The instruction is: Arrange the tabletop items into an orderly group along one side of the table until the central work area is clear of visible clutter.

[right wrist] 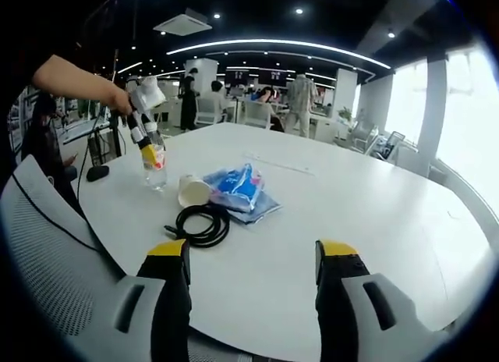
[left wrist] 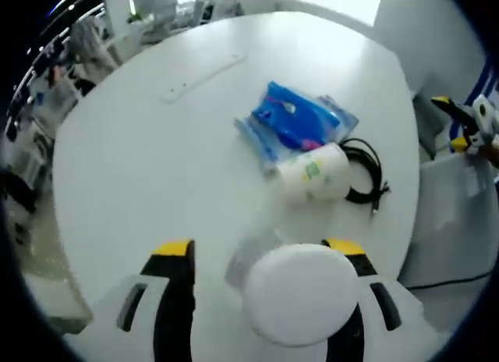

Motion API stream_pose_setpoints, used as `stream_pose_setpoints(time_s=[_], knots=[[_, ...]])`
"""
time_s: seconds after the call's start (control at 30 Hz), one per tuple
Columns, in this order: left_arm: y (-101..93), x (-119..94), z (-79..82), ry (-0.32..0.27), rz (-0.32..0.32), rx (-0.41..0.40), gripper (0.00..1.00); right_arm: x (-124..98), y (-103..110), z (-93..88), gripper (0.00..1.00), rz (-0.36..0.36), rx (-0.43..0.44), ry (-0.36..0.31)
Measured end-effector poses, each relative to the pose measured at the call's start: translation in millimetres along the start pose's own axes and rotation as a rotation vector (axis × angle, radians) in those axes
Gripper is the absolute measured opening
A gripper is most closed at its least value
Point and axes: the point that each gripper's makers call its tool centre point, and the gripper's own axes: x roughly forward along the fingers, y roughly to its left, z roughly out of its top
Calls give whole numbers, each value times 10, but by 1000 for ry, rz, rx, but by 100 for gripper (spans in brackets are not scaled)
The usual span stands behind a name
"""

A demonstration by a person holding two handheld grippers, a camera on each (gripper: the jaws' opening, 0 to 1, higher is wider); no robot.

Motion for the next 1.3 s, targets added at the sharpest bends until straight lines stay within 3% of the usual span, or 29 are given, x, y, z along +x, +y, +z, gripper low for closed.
stream_pose_setpoints(time_s=[0.03,0.17,0.27,0.43,0.93,1.1,1.3], knots=[[-4,-1,42,-58,6,-15,62,0,1,-1,65,0,0,0],[25,-18,-6,-115,37,-80,61,0,2,-6,65,2,-1,3],[55,-25,-17,-177,82,-192,61,2,6,-12,64,4,-3,6],[19,-7,-44,-245,115,-258,55,5,12,-17,64,6,-4,8],[98,-28,-57,-385,294,-303,53,16,48,-44,64,24,-13,22],[94,-35,-12,-440,316,-303,50,17,63,-57,63,29,-19,29],[82,-8,-11,-444,320,-300,46,16,58,-66,63,26,-20,32]])
